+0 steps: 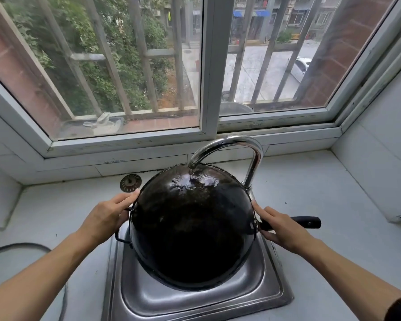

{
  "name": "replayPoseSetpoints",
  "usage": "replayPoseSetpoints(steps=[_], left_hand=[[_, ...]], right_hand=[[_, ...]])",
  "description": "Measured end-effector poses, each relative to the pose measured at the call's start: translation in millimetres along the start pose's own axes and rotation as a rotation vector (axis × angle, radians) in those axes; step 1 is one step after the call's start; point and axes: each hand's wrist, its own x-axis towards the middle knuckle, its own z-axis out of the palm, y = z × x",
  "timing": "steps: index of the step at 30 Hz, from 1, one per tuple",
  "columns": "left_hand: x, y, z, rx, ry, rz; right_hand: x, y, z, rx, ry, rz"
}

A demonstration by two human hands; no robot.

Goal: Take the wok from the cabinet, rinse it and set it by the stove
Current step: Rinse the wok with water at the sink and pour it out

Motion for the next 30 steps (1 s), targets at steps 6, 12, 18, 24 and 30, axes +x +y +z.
replayPoseSetpoints(steps=[6,12,18,24,30], left_hand=[[13.4,8.7,8.7,-0.024,-0.050,0.022],[31.2,16.3,13.5,0.021,-0.092,0.064],[45.3,26.8,11.7,0.021,-0.114,0.094],[49.2,25.1,15.2,0.015,-0.114,0.088],[40.9,18.9,11.1,-0.007,-0.103,0.063]], right_hand=[[-22.8,11.5,5.8,0.042,0.010,0.023],[-45.2,14.8,12.4,0.061,0.036,0.082],[-54.4,14.3,10.0,0.095,0.052,0.116],[-55.7,15.2,5.0,0.097,0.058,0.136],[-42.3,12.4,-2.4,0.084,0.029,0.131]])
